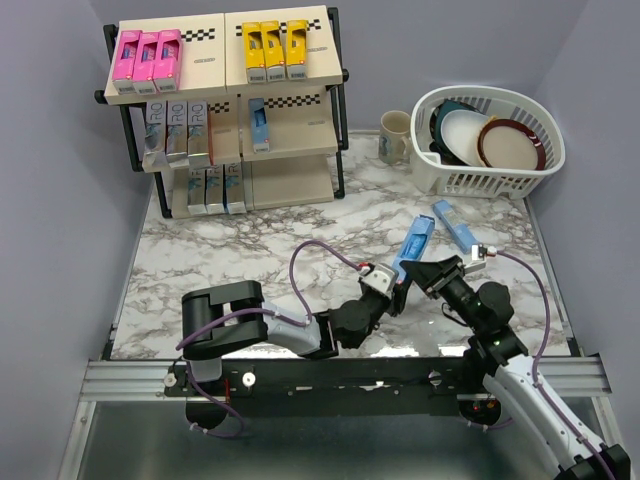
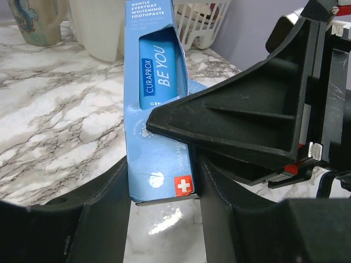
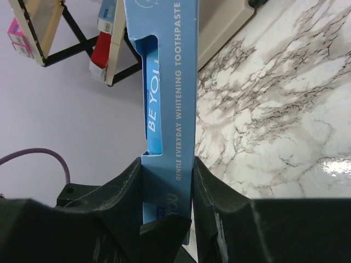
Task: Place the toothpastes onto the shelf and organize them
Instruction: Pick up the toothpaste from the center of the board.
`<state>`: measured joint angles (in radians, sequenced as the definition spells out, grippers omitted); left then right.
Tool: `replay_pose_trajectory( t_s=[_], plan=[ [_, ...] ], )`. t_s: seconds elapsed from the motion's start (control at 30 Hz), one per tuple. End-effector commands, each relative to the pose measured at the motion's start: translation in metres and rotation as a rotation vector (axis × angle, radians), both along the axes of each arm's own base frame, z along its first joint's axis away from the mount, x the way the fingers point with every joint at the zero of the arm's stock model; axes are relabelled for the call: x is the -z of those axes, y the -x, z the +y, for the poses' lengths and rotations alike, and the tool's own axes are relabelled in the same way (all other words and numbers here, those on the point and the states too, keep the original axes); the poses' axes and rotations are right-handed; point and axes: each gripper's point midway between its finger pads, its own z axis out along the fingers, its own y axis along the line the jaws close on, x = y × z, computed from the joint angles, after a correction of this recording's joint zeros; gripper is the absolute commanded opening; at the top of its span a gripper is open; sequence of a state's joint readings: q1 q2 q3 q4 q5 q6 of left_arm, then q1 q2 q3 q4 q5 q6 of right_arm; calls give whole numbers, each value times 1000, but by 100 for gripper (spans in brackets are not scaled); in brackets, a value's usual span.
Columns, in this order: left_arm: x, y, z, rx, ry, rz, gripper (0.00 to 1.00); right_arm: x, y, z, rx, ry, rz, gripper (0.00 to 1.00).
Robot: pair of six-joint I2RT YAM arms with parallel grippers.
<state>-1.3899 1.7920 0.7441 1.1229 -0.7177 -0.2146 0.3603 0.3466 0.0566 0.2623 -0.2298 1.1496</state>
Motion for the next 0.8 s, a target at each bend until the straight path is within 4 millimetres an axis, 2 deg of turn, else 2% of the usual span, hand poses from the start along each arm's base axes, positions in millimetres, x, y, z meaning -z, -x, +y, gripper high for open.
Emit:
replay_pose_trajectory(
  t_s=[0.0,0.13,0.27,0.47,0.57,0.77],
  plan=[
    [-7,-1,9,-21,-16,-50,49,19,5,1,-17,29,22,39],
    [-6,-2,13,-29,-55,-56,43,18,3,1,-18,51,16,48],
    [-2,-3,18,-43,-95,-52,37,19,2,1,-16,71,11,65],
    [3,-9,34,-113,-148,-32,30,19,-3,-9,31,158,-15,82],
    [2,-13,46,-161,-175,-30,27,12,-6,-16,62,218,-52,86],
    [-16,-25,72,-248,-193,-42,26,4,-10,-30,119,338,-127,90]
  ],
)
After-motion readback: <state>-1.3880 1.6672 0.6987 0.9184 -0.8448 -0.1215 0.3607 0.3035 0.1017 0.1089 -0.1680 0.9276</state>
